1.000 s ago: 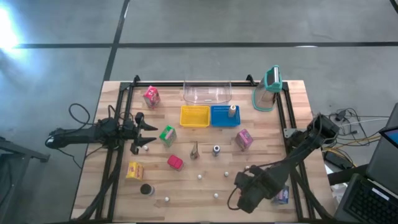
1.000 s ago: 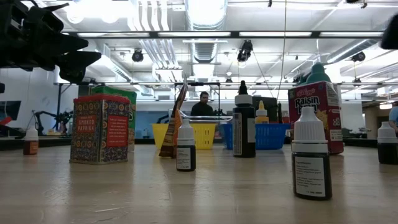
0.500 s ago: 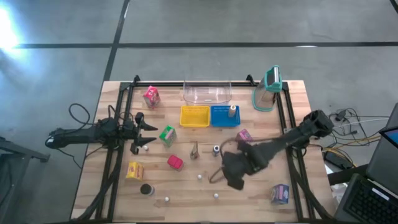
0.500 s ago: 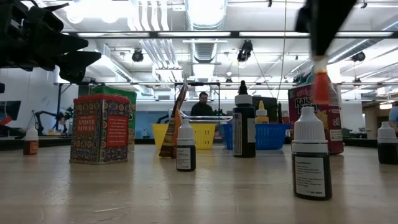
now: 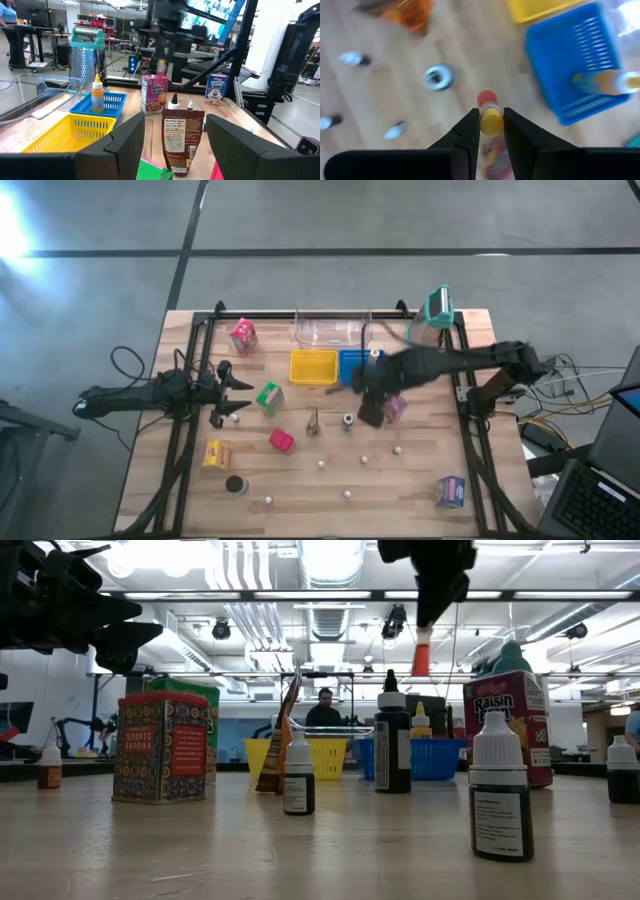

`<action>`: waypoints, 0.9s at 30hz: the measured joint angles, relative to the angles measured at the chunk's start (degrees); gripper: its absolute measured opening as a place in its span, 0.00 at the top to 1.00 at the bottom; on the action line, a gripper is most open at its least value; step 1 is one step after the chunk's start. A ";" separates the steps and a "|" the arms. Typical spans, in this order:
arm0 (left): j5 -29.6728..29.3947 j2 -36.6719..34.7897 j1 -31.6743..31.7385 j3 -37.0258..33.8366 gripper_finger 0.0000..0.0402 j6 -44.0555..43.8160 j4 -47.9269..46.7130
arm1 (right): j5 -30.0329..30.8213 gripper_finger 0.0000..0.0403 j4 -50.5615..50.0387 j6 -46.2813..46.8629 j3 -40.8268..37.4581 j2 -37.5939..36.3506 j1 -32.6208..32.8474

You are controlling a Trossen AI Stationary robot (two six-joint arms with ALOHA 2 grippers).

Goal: Pick & Place Kitchen Items
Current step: Put the right red food coloring bottle into the blue bin

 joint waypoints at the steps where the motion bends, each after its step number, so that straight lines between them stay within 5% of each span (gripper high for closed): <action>1: 0.00 0.00 0.00 0.00 0.46 0.02 0.00 | 0.00 0.82 0.00 -0.89 -0.02 -0.46 -1.68; 11: 0.00 0.00 0.01 0.00 0.46 0.05 0.00 | -2.71 0.82 1.09 -7.68 -0.07 -1.14 -15.97; 27: 0.00 0.00 0.00 0.00 0.46 0.05 0.00 | -3.79 0.81 4.98 -11.41 -8.90 -0.77 -23.32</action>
